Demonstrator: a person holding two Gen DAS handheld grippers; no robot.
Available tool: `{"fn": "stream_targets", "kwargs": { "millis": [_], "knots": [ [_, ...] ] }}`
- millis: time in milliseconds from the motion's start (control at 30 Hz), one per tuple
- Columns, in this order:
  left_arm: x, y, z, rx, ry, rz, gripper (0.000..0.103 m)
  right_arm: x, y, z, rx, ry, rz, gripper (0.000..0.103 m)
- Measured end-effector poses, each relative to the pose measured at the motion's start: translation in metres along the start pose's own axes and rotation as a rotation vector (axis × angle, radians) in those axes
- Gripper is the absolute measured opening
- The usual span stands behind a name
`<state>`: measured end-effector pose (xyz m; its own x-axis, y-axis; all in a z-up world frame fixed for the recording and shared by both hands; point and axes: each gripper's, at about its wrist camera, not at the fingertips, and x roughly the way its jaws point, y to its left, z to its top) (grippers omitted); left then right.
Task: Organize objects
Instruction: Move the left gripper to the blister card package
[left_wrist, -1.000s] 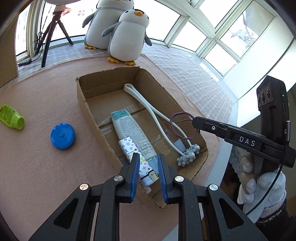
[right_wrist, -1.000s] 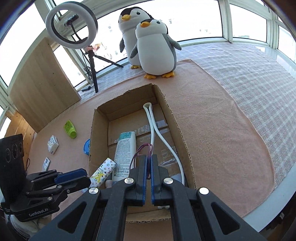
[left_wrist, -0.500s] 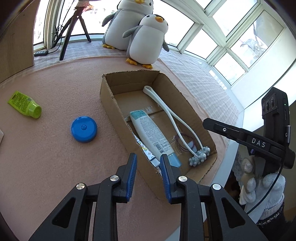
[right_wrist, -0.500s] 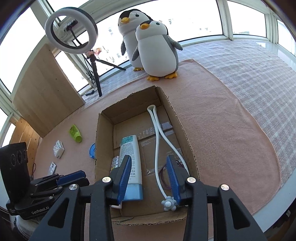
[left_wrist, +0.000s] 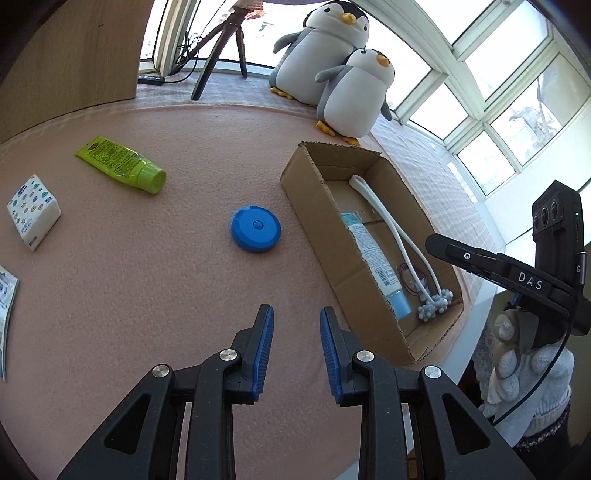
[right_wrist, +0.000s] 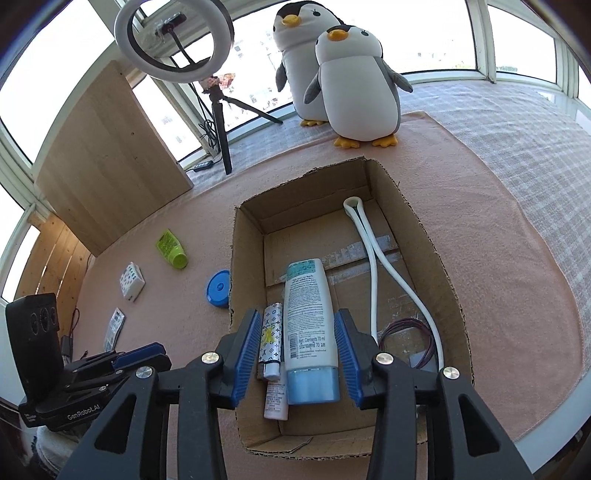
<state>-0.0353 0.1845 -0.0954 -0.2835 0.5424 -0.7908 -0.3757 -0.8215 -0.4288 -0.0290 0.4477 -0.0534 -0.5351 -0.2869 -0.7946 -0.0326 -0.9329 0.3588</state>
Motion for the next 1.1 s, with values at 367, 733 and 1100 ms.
{"fn": "stream_targets", "kwargs": {
  "millis": [367, 733, 1100],
  "knots": [
    [-0.041, 0.071, -0.015, -0.12, -0.043, 0.077, 0.028, 0.03, 0.064, -0.007, -0.099, 0.069, 0.062, 0.038],
    [-0.084, 0.151, -0.029, -0.257, -0.104, 0.176, 0.03, 0.055, 0.115, -0.017, -0.158, 0.132, 0.114, 0.038],
    [-0.105, 0.249, -0.027, -0.373, -0.126, 0.268, 0.03, 0.075, 0.159, -0.029, -0.218, 0.186, 0.143, 0.041]
  ]
}}
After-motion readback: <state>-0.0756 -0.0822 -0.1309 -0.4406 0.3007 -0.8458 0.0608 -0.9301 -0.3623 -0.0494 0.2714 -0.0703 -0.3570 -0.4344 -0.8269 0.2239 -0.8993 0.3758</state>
